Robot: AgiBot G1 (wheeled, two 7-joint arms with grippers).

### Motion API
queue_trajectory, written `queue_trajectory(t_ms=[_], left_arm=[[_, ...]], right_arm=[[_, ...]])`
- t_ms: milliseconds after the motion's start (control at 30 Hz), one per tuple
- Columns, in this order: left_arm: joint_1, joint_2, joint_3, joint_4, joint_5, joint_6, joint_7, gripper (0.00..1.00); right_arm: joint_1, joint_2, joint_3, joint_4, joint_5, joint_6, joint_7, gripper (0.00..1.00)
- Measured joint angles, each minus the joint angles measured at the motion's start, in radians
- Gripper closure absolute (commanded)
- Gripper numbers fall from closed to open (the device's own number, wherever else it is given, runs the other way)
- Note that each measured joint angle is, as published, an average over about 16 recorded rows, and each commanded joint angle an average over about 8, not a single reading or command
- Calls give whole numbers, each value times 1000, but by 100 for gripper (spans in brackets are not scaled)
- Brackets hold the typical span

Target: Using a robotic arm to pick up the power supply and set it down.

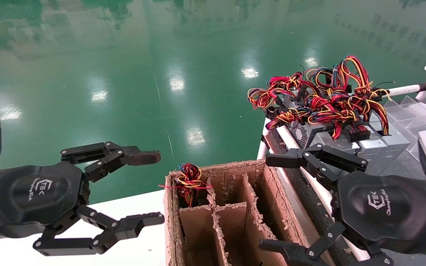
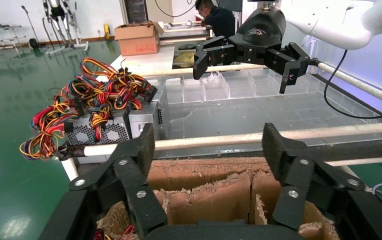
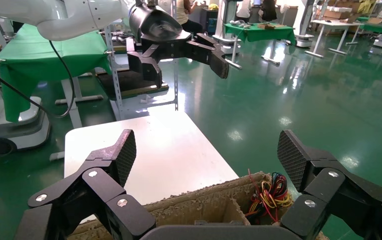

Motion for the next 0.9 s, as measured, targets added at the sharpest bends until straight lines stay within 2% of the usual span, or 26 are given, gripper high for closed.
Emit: queue_trajectory(t_ms=[900], left_arm=[[0, 0, 0, 0, 0, 0, 0, 100]], right_arm=[[0, 0, 0, 0, 0, 0, 0, 0]])
